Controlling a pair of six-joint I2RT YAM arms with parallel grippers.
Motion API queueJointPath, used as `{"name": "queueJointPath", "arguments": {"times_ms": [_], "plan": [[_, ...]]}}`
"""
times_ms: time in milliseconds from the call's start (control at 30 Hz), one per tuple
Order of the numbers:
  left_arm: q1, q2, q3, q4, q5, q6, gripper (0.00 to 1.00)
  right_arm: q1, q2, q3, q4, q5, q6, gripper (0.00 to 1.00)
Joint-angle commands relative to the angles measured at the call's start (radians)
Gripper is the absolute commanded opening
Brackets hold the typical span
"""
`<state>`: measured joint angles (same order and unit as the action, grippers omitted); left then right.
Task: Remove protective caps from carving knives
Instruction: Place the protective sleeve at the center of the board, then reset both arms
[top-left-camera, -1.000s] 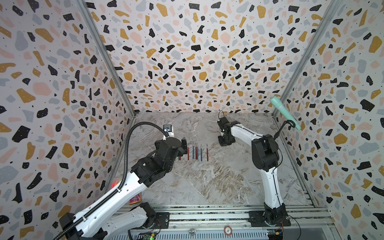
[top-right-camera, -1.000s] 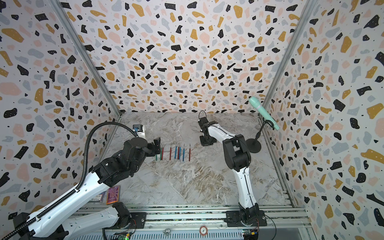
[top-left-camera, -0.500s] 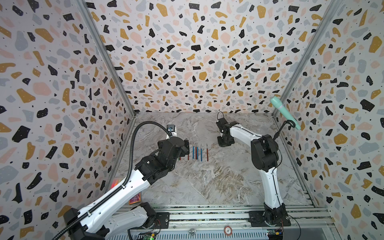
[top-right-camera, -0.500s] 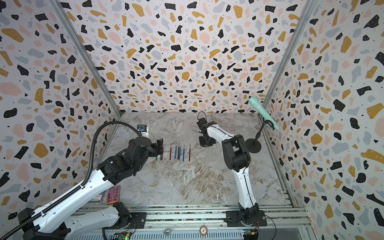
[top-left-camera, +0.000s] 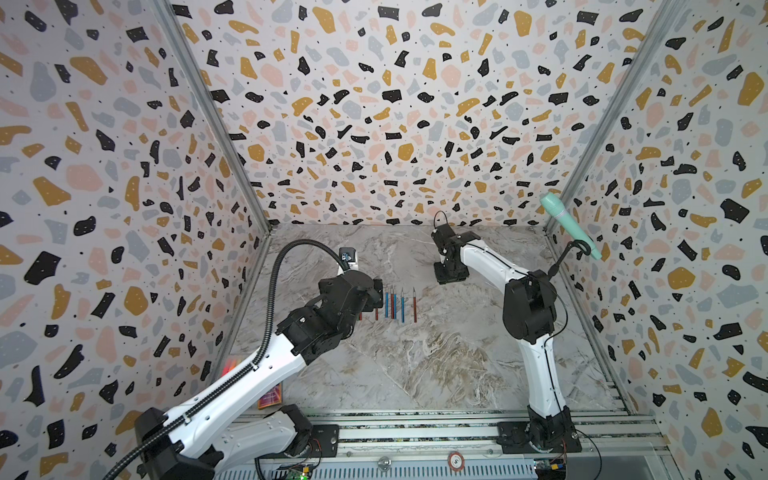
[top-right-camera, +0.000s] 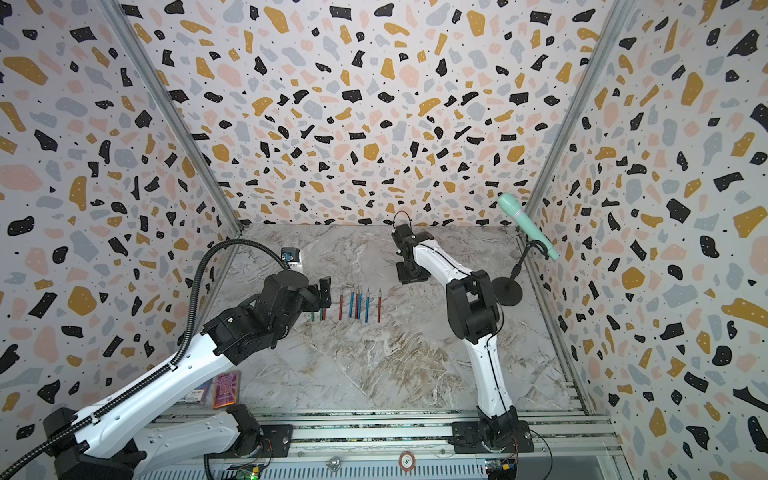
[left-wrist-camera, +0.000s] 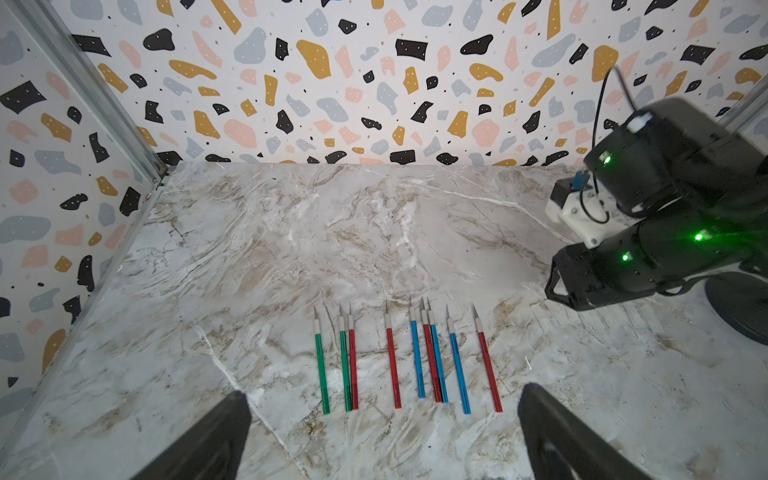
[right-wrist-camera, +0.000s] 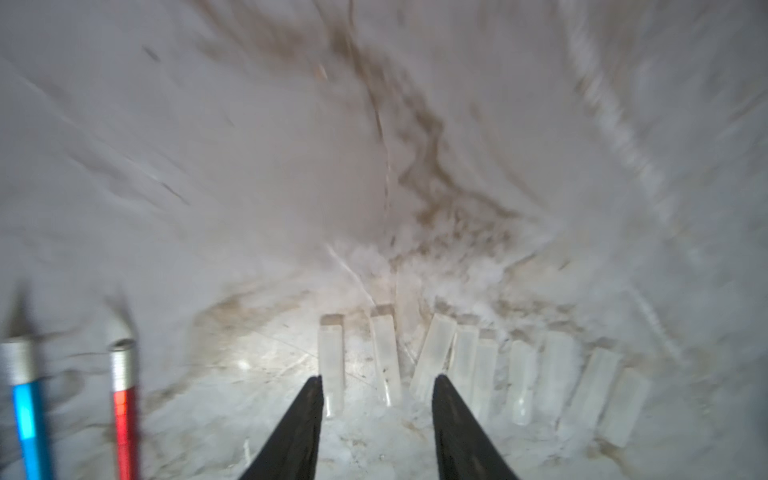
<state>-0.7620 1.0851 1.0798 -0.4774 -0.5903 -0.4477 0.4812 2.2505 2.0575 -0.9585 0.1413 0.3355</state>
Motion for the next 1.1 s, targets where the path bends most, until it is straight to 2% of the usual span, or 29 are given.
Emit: {"name": "queueJointPath", "arguments": {"times_ms": [0,100,167,233,267,333,400,500,600,700,800,900,967,1067], "plan": [[0.006,0.006,0.032,0.092,-0.066,0.032,1.0,0.018,-0.136,0.194,-0.127,0.056,-0.002,0.56],[0.014,0.007,0.008,0.155,-0.163,0.052,1.0,0.049,-0.241,0.222,-0.108,0.086,-0.027,0.67],[0.033,0.003,-0.017,0.194,-0.219,0.058,0.99,0.069,-0.352,0.123,-0.034,0.122,-0.047,0.76],[0.065,-0.012,-0.073,0.255,-0.262,0.062,1.0,0.073,-0.494,-0.051,0.081,0.155,-0.057,0.87],[0.084,-0.022,-0.106,0.287,-0.283,0.057,1.0,0.072,-0.577,-0.173,0.157,0.175,-0.061,0.99],[0.132,-0.046,-0.172,0.352,-0.307,0.059,0.99,0.066,-0.754,-0.415,0.338,0.202,-0.082,0.99],[0.194,-0.066,-0.249,0.418,-0.328,0.068,0.99,0.05,-0.961,-0.732,0.591,0.249,-0.09,0.99],[0.292,-0.085,-0.342,0.513,-0.322,0.074,0.99,-0.017,-1.227,-1.137,0.951,0.23,-0.096,0.99],[0.368,-0.067,-0.409,0.598,-0.316,0.114,1.0,-0.096,-1.411,-1.5,1.306,0.232,-0.132,0.99],[0.445,-0.033,-0.476,0.682,-0.297,0.107,0.99,-0.171,-1.439,-1.67,1.437,0.281,-0.143,0.99],[0.508,-0.025,-0.578,0.856,-0.269,0.156,0.99,-0.216,-1.342,-1.777,1.563,0.301,-0.239,0.99],[0.556,0.011,-0.68,1.038,-0.229,0.201,0.99,-0.22,-1.237,-1.906,1.829,0.332,-0.36,0.99],[0.582,0.033,-0.744,1.163,-0.188,0.245,0.99,-0.255,-1.163,-1.961,1.983,0.291,-0.39,0.99],[0.609,0.079,-0.83,1.357,-0.149,0.318,1.0,-0.302,-1.041,-1.964,2.137,0.264,-0.372,0.99]]}}
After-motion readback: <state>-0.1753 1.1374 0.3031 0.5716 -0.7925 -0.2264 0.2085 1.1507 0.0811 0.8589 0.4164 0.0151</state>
